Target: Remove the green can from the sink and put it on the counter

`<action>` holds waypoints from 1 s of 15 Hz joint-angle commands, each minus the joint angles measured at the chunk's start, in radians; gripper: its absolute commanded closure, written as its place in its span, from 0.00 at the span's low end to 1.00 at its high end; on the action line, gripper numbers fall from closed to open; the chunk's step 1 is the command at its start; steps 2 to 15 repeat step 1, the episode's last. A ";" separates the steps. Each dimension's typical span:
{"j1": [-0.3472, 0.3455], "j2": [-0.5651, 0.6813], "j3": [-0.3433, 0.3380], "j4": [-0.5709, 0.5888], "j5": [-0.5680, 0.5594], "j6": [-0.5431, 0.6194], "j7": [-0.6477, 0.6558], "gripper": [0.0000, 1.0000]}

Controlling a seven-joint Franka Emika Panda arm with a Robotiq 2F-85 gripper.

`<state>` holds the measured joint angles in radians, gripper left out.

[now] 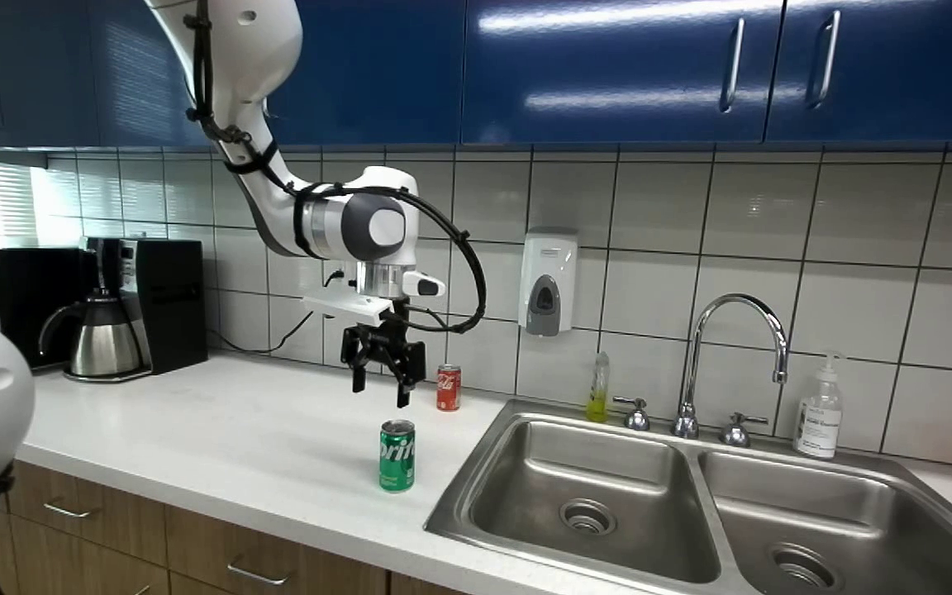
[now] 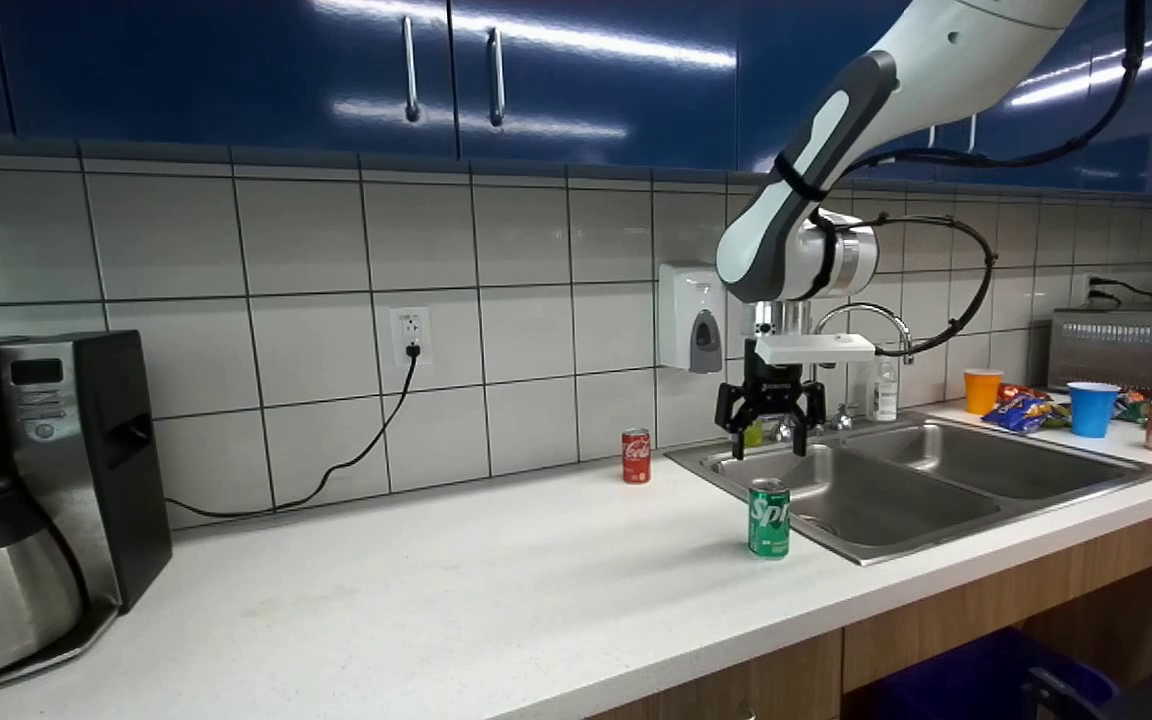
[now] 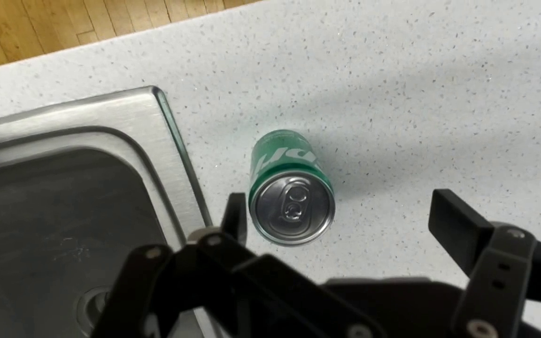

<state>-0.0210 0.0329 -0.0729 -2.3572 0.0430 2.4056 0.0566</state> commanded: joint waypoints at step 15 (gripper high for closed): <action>-0.010 -0.003 0.010 0.000 -0.001 -0.003 0.000 0.00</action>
